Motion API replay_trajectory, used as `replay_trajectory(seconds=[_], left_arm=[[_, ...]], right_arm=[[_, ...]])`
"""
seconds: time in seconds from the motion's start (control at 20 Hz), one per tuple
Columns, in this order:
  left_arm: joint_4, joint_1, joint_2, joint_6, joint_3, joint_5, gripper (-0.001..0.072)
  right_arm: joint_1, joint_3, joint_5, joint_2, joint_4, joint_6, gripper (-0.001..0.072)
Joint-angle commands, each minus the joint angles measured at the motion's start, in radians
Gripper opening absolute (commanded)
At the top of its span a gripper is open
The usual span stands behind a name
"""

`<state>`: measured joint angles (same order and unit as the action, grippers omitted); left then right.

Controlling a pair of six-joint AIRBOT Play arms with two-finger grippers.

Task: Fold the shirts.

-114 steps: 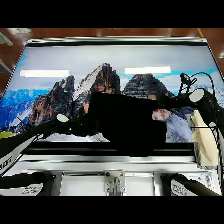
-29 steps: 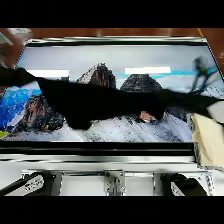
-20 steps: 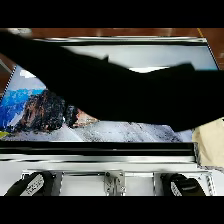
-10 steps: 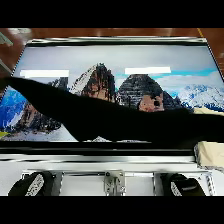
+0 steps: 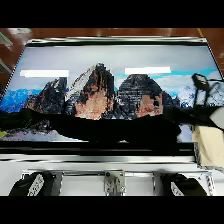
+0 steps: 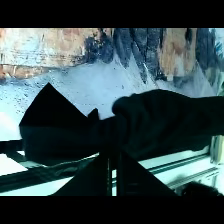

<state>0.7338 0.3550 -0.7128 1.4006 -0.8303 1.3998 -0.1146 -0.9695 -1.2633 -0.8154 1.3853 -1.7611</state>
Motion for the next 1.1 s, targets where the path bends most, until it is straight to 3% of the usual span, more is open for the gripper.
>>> replay_trajectory(seconds=[0.0,0.15,0.3,0.4,0.45,0.5,0.55,0.6,0.8,0.85,0.95,1.05], left_arm=[[-0.053,0.0,-0.101,-0.035,0.081,-0.234,0.004],[-0.065,-0.024,-0.257,-0.08,0.081,-0.449,0.0041],[-0.087,-0.096,-0.459,-0.081,0.08,-0.476,0.004],[-0.142,-0.145,-0.562,-0.129,0.075,-0.475,0.005],[-0.166,-0.152,-0.598,-0.144,0.063,-0.471,0.0229],[-0.17,-0.146,-0.619,-0.139,0.046,-0.458,0.0641],[-0.164,-0.121,-0.629,-0.129,0.022,-0.43,0.0704],[-0.144,-0.078,-0.629,-0.129,-0.009,-0.384,0.0704],[0.078,0.159,-0.621,-0.075,-0.121,-0.111,0.0687],[0.116,0.198,-0.621,-0.076,-0.113,-0.053,0.0599],[0.175,0.219,-0.621,-0.071,-0.045,-0.012,0.0578],[0.136,0.176,-0.622,-0.085,0.068,-0.059,0.061]], right_arm=[[-0.001,0.054,0.396,-0.256,-0.054,-0.017,0.0062],[0.0,0.046,0.635,-0.434,-0.15,-0.093,0.0062],[-0.001,0.046,0.73,-0.566,-0.299,-0.101,0.0062],[-0.001,0.046,0.749,-0.584,-0.33,-0.096,0.0063],[0.0,0.045,0.76,-0.576,-0.33,-0.091,0.0105],[0.003,0.039,0.755,-0.562,-0.331,-0.071,0.0334],[0.01,0.022,0.721,-0.547,-0.33,-0.033,0.0612],[0.031,-0.003,0.649,-0.526,-0.329,0.034,0.0658],[0.231,-0.066,0.198,-0.42,-0.179,0.18,0.0661],[0.296,-0.064,0.075,-0.404,-0.164,0.208,0.0661],[0.41,-0.038,-0.111,-0.4,-0.165,0.279,0.0661],[0.472,0.018,-0.156,-0.4,-0.174,0.285,0.0661]])
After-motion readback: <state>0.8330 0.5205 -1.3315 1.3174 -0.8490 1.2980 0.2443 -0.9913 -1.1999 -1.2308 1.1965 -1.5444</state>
